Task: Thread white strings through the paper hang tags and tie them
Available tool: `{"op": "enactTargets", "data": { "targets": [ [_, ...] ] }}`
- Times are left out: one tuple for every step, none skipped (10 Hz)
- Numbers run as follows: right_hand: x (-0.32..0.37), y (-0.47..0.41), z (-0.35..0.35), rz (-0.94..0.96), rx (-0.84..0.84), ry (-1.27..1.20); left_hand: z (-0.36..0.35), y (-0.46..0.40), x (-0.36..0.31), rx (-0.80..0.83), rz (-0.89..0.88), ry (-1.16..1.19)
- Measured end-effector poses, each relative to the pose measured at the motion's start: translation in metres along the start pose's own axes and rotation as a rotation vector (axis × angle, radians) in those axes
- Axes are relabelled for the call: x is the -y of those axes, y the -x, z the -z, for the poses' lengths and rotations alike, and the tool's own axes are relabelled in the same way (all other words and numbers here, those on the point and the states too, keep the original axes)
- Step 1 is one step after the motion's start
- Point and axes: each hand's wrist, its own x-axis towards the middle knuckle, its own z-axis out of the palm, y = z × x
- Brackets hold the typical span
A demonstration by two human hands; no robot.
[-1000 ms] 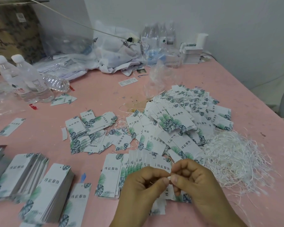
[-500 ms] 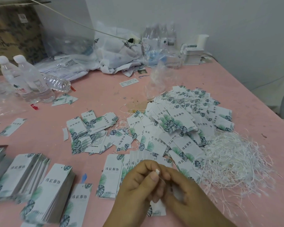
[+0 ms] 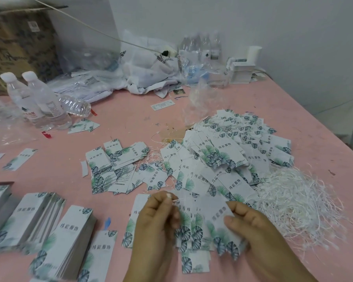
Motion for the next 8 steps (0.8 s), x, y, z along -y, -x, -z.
{"op": "enactTargets", "data": {
  "targets": [
    [0.008, -0.004, 0.003, 0.050, -0.089, -0.080, 0.002, 0.006, 0.012, 0.026, -0.086, -0.342],
    [0.025, -0.012, -0.001, 0.093, -0.139, 0.008, 0.001, 0.008, 0.019, 0.042, -0.147, -0.469],
    [0.056, -0.032, 0.002, 0.147, -0.188, 0.159, 0.000, 0.009, 0.026, 0.003, -0.181, -0.521],
    [0.091, -0.065, 0.009, 0.223, -0.304, 0.270, -0.001, 0.011, 0.026, 0.002, -0.204, -0.558],
    [0.108, -0.097, 0.013, 0.224, -0.446, 0.669, -0.005, 0.014, 0.023, 0.010, -0.196, -0.567],
    [0.102, -0.088, 0.011, 0.334, -0.588, 0.988, -0.005, 0.014, 0.021, 0.004, -0.200, -0.563],
    [0.076, -0.044, -0.004, 0.523, -0.474, 0.866, -0.006, 0.012, 0.021, 0.003, -0.209, -0.556],
    [0.036, 0.010, -0.025, 0.684, -0.330, 0.916, -0.006, 0.015, 0.023, -0.008, -0.260, -0.580]
  ]
}}
